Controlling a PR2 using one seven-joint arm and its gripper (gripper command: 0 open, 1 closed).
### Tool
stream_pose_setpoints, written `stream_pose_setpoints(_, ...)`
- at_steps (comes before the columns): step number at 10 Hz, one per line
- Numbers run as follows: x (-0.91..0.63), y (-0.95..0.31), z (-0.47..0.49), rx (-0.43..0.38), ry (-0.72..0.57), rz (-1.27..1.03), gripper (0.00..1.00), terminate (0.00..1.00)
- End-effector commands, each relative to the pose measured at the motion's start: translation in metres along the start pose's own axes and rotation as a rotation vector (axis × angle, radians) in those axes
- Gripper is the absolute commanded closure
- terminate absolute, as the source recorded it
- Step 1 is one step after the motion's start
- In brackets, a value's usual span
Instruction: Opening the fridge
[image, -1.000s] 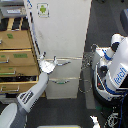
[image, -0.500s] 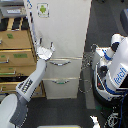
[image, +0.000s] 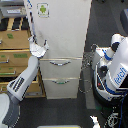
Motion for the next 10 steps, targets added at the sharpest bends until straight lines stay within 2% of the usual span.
stream_pose_setpoints(1,0.028,0.046,-0.032,-0.231,0.096,0.086,0.00,0.00)
stream_pose_setpoints(2,0.030,0.050,-0.040,-0.268,0.108,0.100,0.00,0.00)
stream_pose_setpoints(3,0.033,0.059,-0.049,-0.344,0.137,0.138,0.00,0.00)
stream_pose_setpoints(7,0.035,0.055,-0.066,-0.368,0.122,0.104,0.00,0.00)
stream_pose_setpoints(10,0.027,0.080,-0.108,-0.391,0.179,0.093,0.00,0.00)
